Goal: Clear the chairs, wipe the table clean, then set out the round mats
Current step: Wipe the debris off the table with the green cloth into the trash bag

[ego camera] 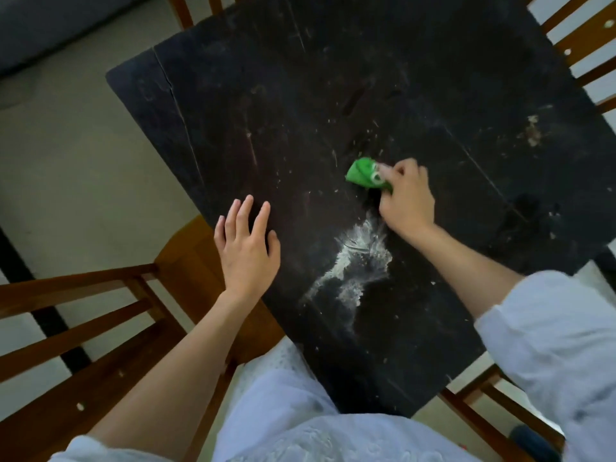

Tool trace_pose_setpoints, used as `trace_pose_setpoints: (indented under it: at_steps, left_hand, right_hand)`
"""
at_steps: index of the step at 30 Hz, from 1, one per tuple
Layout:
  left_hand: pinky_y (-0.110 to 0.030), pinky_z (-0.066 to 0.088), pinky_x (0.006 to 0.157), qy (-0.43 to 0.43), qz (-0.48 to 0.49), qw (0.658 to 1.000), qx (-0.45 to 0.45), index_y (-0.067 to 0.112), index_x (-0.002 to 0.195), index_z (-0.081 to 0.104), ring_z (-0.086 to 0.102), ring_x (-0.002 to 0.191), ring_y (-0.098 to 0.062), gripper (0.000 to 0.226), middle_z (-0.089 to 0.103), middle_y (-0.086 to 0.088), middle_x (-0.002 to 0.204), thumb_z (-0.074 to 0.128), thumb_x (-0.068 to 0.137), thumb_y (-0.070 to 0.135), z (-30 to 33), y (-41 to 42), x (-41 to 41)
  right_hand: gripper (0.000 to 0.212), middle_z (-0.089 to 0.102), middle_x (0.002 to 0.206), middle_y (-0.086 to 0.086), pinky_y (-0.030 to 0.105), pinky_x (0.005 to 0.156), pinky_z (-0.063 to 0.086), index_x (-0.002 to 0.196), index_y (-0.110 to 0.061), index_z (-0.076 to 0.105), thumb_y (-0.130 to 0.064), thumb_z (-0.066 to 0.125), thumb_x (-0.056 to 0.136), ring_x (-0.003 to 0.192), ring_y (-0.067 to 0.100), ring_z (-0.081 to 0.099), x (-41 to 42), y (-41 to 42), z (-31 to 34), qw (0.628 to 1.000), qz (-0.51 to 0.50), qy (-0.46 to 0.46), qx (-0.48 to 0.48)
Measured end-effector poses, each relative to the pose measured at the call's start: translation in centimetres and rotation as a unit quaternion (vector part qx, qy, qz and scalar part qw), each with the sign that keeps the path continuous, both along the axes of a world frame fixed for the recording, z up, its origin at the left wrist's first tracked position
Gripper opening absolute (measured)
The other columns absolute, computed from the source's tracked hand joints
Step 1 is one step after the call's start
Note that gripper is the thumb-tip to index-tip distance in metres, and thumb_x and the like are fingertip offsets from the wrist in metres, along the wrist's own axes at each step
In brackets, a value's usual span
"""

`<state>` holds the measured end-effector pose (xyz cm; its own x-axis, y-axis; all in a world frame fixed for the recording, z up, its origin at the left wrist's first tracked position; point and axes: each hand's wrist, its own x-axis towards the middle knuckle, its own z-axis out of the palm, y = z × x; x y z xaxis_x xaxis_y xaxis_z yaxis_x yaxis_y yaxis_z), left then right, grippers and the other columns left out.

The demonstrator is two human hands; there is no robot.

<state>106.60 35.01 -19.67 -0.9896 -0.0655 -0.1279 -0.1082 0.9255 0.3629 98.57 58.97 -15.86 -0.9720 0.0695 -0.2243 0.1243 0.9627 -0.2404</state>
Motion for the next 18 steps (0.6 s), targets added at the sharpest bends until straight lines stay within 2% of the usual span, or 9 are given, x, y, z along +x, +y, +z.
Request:
trace_pose_setpoints:
  at_steps: [2, 5, 7, 10, 13, 15, 18]
  left_hand:
    - [-0.046, 0.012, 0.114, -0.002, -0.008, 1.000, -0.010, 0.016, 0.136, 0.046, 0.024, 0.141, -0.030, 0.044, 0.037, -0.011, 0.148, 0.051, 0.093, 0.025, 0.0, -0.2, 0.1]
    - [-0.046, 0.013, 0.114, -0.002, -0.008, 1.000, -0.012, 0.016, 0.136, 0.046, 0.024, 0.140, -0.031, 0.045, 0.037, -0.012, 0.147, 0.048, 0.093, 0.026, 0.0, -0.1, 0.1]
    - [-0.046, 0.012, 0.114, -0.004, 0.001, 1.000, -0.011, 0.016, 0.135, 0.047, 0.024, 0.140, -0.030, 0.044, 0.037, -0.012, 0.146, 0.048, 0.093, 0.026, 0.1, 0.0, 0.0]
    - [-0.046, 0.012, 0.114, -0.003, 0.016, 1.000, -0.005, 0.017, 0.134, 0.048, 0.023, 0.140, -0.029, 0.042, 0.037, -0.011, 0.146, 0.051, 0.093, 0.024, 0.2, 0.4, -0.3]
    - [-0.045, 0.011, 0.115, -0.004, 0.034, 0.999, 0.002, 0.017, 0.134, 0.048, 0.023, 0.140, -0.029, 0.041, 0.036, -0.011, 0.147, 0.050, 0.093, 0.024, 0.4, 0.9, -0.4]
    - [-0.045, 0.010, 0.115, -0.005, 0.039, 0.999, 0.003, 0.017, 0.134, 0.048, 0.023, 0.141, -0.029, 0.041, 0.036, -0.011, 0.147, 0.050, 0.093, 0.023, 0.4, 1.0, -0.3]
    - [-0.045, 0.011, 0.114, -0.005, 0.033, 0.999, 0.003, 0.018, 0.134, 0.048, 0.023, 0.140, -0.029, 0.041, 0.037, -0.010, 0.146, 0.050, 0.093, 0.024, 0.3, 0.7, -0.3]
  right_hand:
    - [0.049, 0.045, 0.115, 0.009, 0.037, 0.075, 0.043, 0.125, -0.022, 0.055, -0.003, 0.050, 0.080, 0.106, 0.028, 0.040, 5.2, -0.8, 0.8, 0.995, 0.076, -0.048, -0.046]
    - [0.046, 0.046, 0.112, 0.001, 0.038, 0.076, 0.047, 0.127, -0.028, 0.054, -0.009, 0.048, 0.085, 0.107, 0.019, 0.042, 9.8, -1.2, 2.1, 0.968, 0.161, -0.154, -0.113]
    - [0.042, 0.047, 0.111, 0.002, 0.039, 0.079, 0.046, 0.125, -0.026, 0.056, -0.011, 0.050, 0.086, 0.106, 0.019, 0.044, 7.8, -0.6, 2.1, 0.979, 0.105, -0.124, -0.120]
    - [0.041, 0.046, 0.114, 0.012, 0.040, 0.086, 0.043, 0.124, -0.019, 0.056, -0.009, 0.051, 0.084, 0.109, 0.030, 0.045, 1.6, 1.1, 1.4, 0.996, -0.029, -0.005, -0.084]
    - [0.042, 0.041, 0.124, 0.012, 0.042, 0.088, 0.042, 0.131, -0.020, 0.049, -0.014, 0.046, 0.090, 0.116, 0.030, 0.040, -2.5, 1.6, 0.5, 0.992, -0.115, -0.007, -0.042]
    - [0.041, 0.041, 0.123, 0.011, 0.041, 0.087, 0.043, 0.129, -0.021, 0.050, -0.014, 0.045, 0.089, 0.116, 0.031, 0.039, -2.5, -0.1, 0.2, 0.993, -0.114, -0.011, -0.026]
    - [0.042, 0.043, 0.116, 0.010, 0.036, 0.073, 0.041, 0.124, -0.022, 0.053, -0.012, 0.049, 0.084, 0.109, 0.029, 0.040, 1.5, -3.7, 0.2, 0.999, 0.015, -0.024, -0.043]
